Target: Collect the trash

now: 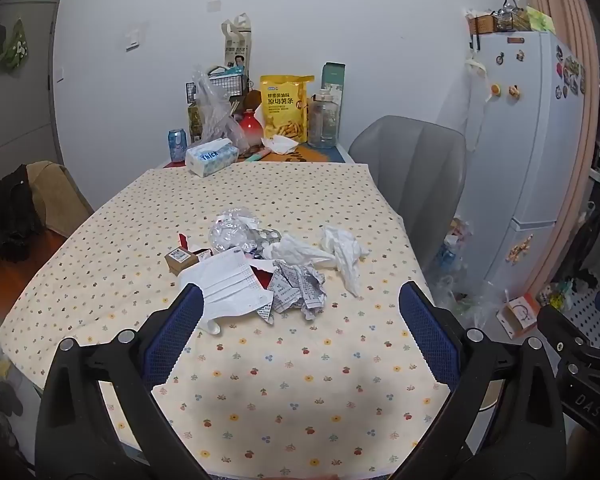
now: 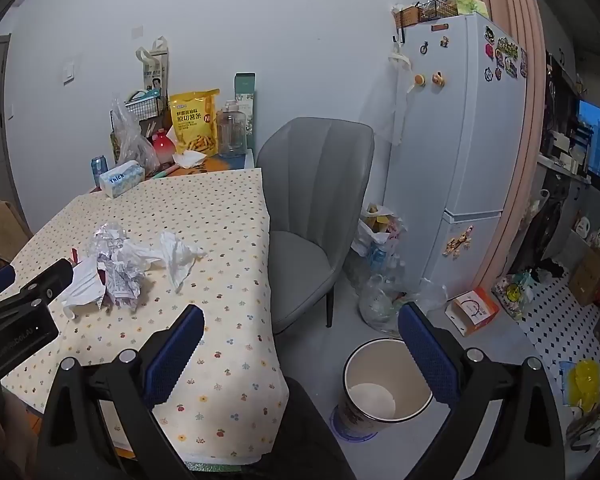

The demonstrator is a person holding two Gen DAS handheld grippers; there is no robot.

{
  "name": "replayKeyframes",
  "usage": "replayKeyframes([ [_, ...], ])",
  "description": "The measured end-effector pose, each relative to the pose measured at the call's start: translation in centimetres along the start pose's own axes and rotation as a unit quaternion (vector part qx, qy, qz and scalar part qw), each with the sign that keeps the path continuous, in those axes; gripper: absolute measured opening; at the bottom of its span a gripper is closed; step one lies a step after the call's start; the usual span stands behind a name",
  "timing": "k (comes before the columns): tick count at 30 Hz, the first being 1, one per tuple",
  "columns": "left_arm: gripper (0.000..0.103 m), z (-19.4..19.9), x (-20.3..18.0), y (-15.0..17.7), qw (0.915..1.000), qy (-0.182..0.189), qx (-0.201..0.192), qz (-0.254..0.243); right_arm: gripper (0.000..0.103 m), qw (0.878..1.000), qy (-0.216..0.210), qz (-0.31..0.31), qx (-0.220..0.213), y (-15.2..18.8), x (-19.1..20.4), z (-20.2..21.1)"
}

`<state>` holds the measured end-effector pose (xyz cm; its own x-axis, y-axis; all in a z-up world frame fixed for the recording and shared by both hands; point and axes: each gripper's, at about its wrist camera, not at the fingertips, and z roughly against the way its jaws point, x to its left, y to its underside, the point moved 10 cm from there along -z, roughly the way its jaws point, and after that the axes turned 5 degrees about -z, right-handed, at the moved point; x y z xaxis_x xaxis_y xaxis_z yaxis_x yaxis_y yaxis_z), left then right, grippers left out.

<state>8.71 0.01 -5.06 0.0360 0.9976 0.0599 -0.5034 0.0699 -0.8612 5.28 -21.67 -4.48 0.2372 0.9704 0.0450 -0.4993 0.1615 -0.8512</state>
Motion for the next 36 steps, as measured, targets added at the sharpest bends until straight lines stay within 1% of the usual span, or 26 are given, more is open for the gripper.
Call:
replayKeyframes([
  [7,0.097,-0.4,-0.1,-0.3,1.0,0.003,-0.001,0.002,0.095,1.0,0.003,-0.004,0.003,-0.1,-0.4,0.1],
  [12,0.097,0.6,0.4,-0.5,0.9999,0.0,-0.009,0.004,0.095,1.0,0.003,-0.002,0.007,-0.8,-0.6,-0.1],
  [14,0.097,0.4,0.7,-0.7,0.9999,-0.001,-0.012,0.006,0.095,1.0,0.003,0.001,-0.001,-0.3,-0.3,0.3],
  [36,0.097,0.6,0.6,-0.3,0.9999,0.0,-0.015,0.004,0.095,1.0,0.006,0.001,-0.003,-0.5,-0.3,0.5],
])
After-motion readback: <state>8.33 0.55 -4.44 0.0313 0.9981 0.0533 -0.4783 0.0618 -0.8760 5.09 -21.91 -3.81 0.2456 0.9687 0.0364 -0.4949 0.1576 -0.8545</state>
